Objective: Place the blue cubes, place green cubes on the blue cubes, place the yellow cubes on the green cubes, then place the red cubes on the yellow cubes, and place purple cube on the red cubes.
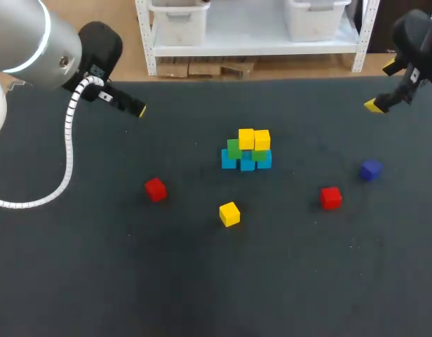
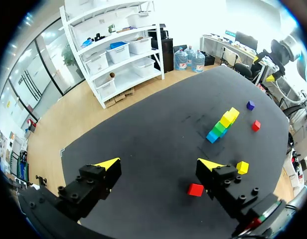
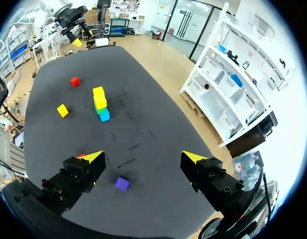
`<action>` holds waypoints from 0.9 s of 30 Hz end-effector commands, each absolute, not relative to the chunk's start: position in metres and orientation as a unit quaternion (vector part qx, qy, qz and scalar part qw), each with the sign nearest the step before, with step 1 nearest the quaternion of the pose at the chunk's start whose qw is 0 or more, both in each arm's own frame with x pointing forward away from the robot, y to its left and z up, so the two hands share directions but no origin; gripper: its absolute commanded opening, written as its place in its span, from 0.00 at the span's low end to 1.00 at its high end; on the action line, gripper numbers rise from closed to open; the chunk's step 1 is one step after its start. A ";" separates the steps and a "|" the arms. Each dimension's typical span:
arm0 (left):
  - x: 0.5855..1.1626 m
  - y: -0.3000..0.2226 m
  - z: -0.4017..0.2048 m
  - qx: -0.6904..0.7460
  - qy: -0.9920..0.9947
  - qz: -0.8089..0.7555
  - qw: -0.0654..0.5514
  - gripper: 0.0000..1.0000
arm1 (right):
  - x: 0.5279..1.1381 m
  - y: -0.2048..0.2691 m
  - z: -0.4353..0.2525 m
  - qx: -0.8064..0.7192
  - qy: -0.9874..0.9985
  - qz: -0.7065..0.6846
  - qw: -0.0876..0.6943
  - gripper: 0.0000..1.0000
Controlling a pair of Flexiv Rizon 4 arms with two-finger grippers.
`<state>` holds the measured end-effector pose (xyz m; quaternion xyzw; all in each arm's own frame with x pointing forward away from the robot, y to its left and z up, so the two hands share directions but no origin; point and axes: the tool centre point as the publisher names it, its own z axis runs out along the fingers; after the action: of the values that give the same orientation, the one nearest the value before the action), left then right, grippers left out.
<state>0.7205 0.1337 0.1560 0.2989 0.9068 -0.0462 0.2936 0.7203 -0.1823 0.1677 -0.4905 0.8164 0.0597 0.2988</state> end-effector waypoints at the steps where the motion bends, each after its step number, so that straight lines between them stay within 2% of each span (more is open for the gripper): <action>1: 0.720 0.135 0.156 0.300 0.906 -0.049 0.294 1.00 | 0.720 -0.182 0.167 -0.490 0.817 0.058 0.299 1.00; 7: 0.718 0.132 0.160 0.307 0.905 -0.044 0.290 1.00 | 0.720 -0.182 0.167 -0.490 0.817 0.058 0.299 1.00; 15: 0.675 0.091 0.182 0.327 0.918 -0.034 0.224 1.00 | 0.720 -0.182 0.167 -0.490 0.817 0.058 0.299 1.00; 21: 0.638 0.051 0.168 0.370 0.914 -0.043 0.161 1.00 | 0.720 -0.182 0.167 -0.490 0.817 0.058 0.299 1.00; 27: 0.613 0.023 0.140 0.395 0.908 -0.034 0.132 1.00 | 0.720 -0.182 0.167 -0.490 0.817 0.058 0.299 1.00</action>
<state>0.6123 0.0373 0.1530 0.3924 0.9079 -0.0422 0.1410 0.7202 -0.1822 0.1676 -0.4905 0.8165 0.0595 0.2987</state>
